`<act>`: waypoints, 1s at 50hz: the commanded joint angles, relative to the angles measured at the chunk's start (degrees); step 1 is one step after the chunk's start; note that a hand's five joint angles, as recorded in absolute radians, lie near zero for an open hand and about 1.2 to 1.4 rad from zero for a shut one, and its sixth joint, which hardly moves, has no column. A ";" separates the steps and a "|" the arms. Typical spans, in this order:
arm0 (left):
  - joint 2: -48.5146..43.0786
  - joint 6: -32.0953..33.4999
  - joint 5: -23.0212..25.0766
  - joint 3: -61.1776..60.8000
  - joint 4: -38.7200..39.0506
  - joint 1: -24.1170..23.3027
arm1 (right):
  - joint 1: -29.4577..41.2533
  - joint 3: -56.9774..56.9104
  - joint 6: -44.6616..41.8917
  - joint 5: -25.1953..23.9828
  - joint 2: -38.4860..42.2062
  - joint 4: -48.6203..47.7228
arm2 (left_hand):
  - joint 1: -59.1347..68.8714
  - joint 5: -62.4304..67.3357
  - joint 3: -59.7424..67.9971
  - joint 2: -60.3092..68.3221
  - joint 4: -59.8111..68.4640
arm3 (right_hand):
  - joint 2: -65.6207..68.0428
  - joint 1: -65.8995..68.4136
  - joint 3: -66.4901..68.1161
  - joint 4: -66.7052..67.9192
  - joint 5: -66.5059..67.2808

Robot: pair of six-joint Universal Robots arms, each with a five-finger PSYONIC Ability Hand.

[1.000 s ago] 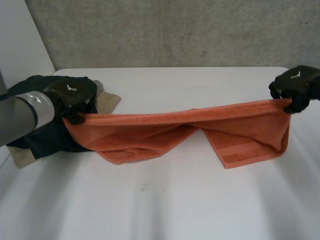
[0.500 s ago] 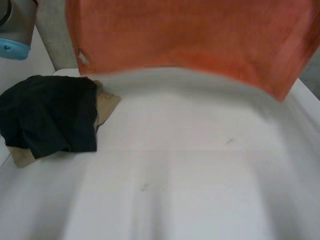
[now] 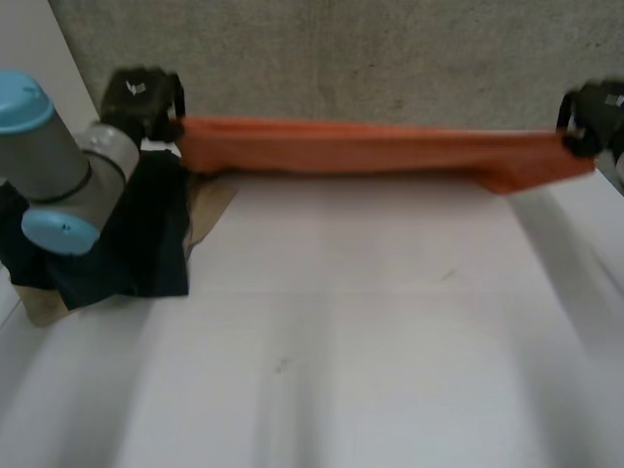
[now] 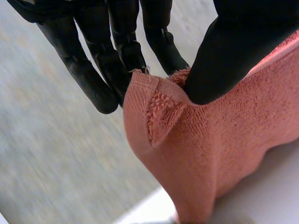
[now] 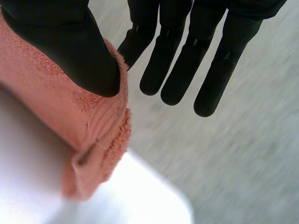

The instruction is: Fold the laundry.

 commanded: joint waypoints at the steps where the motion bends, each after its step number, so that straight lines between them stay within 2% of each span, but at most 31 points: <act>1: 5.24 4.84 1.14 -12.14 -9.58 -0.74 | -2.05 6.44 -10.81 -1.52 0.24 14.12 | 16.95 13.48 11.38 11.43 11.07 | 13.31 15.67 12.06 11.53 12.32; 8: 12.80 12.05 1.06 -20.84 -27.15 -3.55 | -6.44 11.98 -29.27 1.03 -5.83 37.22 | 17.44 13.97 11.87 11.91 11.55 | 13.31 15.67 12.06 11.53 12.32; 9: 13.76 13.71 0.36 -22.16 -31.79 -4.25 | -7.23 13.38 -33.20 1.82 -7.22 42.90 | 17.44 13.97 11.87 11.91 11.55 | 13.31 15.67 12.06 11.53 12.32; 13: 15.87 17.31 -2.18 -25.15 -42.51 -5.30 | -9.26 17.50 -40.51 3.93 -10.30 54.00 | 17.44 13.97 11.87 11.91 11.55 | 13.31 15.67 12.06 11.53 12.32; 16: 16.76 19.17 -2.81 -26.65 -46.24 -5.66 | -9.79 19.54 -43.26 4.81 -12.07 54.30 | 17.44 13.97 11.87 11.91 11.55 | 13.31 15.67 12.06 11.53 12.32; 20: 17.11 21.28 -2.98 -26.83 -47.65 -6.54 | -9.35 20.07 -44.41 4.99 -12.86 51.23 | 17.44 13.97 11.87 11.91 11.55 | 13.31 15.67 12.06 11.53 12.32; 28: 12.55 19.00 -3.69 -17.35 -43.18 -7.33 | -6.54 14.19 -37.21 4.99 -8.12 40.51 | 17.44 13.97 11.87 11.91 11.55 | 13.31 15.67 12.06 11.53 12.32; 34: 2.37 15.92 -6.05 -1.73 -38.17 -6.72 | -5.05 7.08 -32.28 4.81 -2.50 30.16 | 17.44 13.97 11.87 11.91 11.55 | 13.31 15.67 12.06 11.53 12.32; 40: -7.83 14.96 -9.13 12.69 -38.69 -6.62 | -3.90 1.89 -31.84 4.72 3.21 18.12 | 17.44 13.97 11.87 11.91 11.55 | 13.31 15.67 12.06 11.53 12.32; 50: -18.74 12.93 -7.20 28.27 -35.88 -7.94 | -1.79 -3.83 -29.29 2.27 12.09 2.81 | 17.44 13.97 11.87 11.91 11.55 | 13.31 15.67 12.06 11.53 12.32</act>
